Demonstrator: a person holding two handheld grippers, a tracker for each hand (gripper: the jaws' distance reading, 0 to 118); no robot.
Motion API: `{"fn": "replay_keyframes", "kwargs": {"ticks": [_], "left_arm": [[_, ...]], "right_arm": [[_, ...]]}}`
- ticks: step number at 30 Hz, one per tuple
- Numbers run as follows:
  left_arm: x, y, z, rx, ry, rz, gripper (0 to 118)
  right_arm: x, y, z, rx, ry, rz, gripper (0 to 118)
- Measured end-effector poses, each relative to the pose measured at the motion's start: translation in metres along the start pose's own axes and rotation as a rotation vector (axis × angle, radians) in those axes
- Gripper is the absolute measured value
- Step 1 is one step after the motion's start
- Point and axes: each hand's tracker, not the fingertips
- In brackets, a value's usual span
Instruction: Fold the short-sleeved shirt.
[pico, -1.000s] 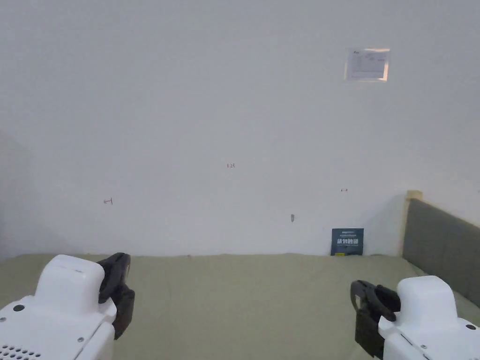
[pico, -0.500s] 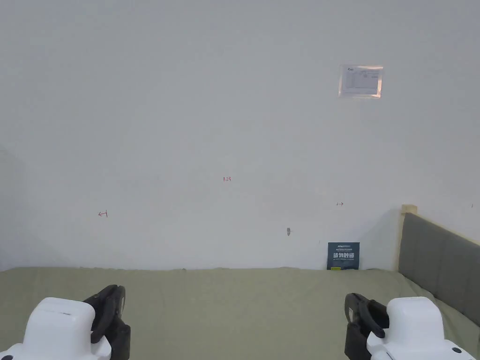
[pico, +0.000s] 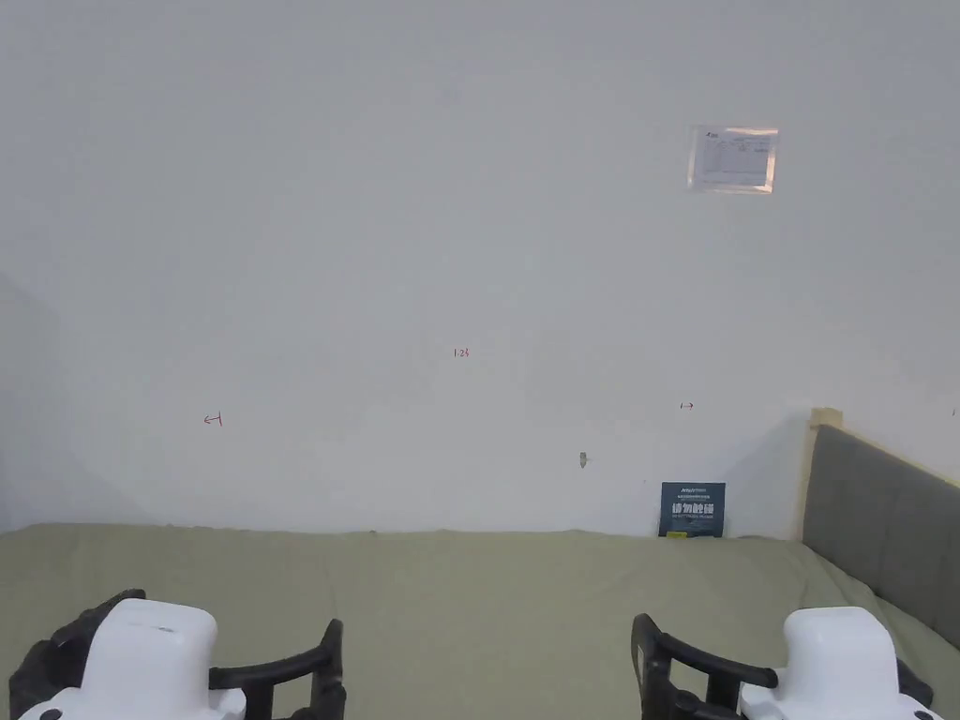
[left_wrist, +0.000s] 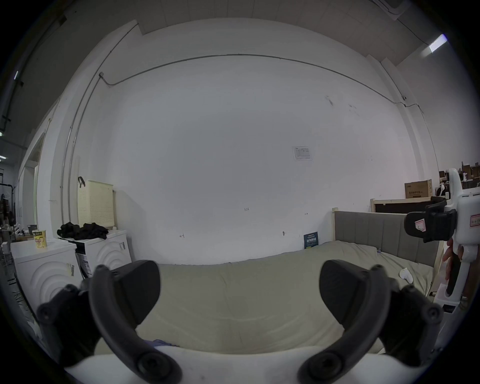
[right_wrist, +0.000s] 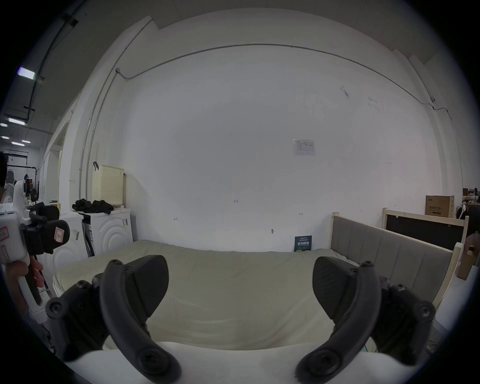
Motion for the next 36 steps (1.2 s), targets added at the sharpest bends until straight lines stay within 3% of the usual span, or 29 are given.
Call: {"fn": "replay_keyframes", "kwargs": {"ticks": [8, 16, 19, 24, 28, 31, 36], "left_arm": [[-0.005, 0.001, 0.004, 0.008, 0.009, 0.015, 118], [-0.004, -0.001, 0.005, -0.002, -0.001, 0.027, 118], [-0.004, -0.002, 0.004, -0.005, -0.001, 0.029, 118], [-0.003, -0.003, 0.004, -0.004, -0.006, 0.038, 118], [-0.003, -0.005, 0.004, -0.006, -0.006, 0.037, 118], [-0.003, -0.005, 0.003, -0.009, -0.006, 0.039, 118], [-0.002, -0.004, 0.003, -0.007, -0.004, 0.039, 118]], "right_arm": [[0.0, 0.007, 0.005, 0.022, 0.039, -0.014, 116], [0.001, 0.01, -0.001, -0.021, 0.022, -0.086, 116], [0.004, 0.011, -0.001, -0.034, 0.074, -0.092, 116], [-0.002, 0.016, -0.005, -0.103, 0.044, -0.115, 116], [0.002, 0.017, 0.001, -0.084, 0.087, -0.194, 116], [0.003, 0.021, 0.003, -0.089, 0.056, -0.264, 116], [0.005, 0.026, 0.003, -0.101, 0.006, -0.281, 116]]}}
